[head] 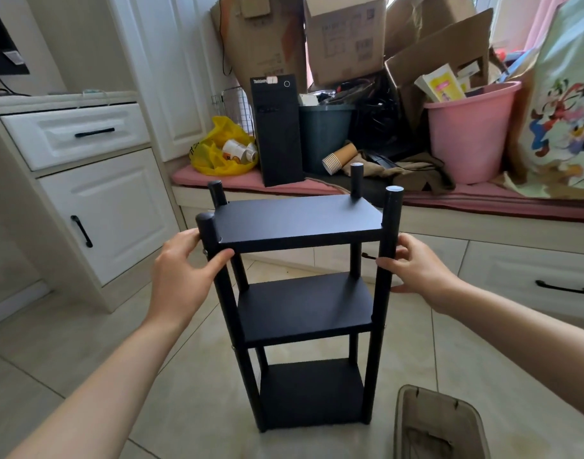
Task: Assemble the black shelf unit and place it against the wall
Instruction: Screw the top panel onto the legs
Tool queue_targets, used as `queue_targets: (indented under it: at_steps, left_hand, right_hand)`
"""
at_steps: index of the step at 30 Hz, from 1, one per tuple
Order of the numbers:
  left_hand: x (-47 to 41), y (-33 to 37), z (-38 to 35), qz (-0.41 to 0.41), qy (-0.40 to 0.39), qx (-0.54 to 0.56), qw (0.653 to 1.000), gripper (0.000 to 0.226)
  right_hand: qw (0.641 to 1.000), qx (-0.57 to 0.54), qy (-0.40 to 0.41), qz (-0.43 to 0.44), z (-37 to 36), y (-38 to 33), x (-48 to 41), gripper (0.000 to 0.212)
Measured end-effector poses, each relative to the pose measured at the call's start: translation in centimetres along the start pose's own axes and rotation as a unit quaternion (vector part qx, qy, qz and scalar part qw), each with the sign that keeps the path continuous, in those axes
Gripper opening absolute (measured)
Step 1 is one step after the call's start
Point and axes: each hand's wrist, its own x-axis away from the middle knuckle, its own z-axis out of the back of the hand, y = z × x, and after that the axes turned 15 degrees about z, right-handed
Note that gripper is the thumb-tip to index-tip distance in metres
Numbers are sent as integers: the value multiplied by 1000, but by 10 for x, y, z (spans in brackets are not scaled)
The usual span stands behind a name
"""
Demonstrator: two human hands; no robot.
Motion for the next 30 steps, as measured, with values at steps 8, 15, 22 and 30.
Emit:
queue_targets:
  at_steps: [8,15,22,30]
  left_hand:
    - [-10,7,-21,126,-34,97,987,26]
    - [-14,16,-49,192,-34,182,964,34]
    - [17,50,-69,421,-68,270,863,37]
    - [62,92,-116,327,-413,408,746,43]
  right_hand:
    - [999,11,-41,34,7,-9,39,20]
    - [997,-51,-48,41,15,-6,55,15]
    - [996,-36,-54,59,17,-5,54,15]
    - [997,-38,-38,60,23,0,57,16]
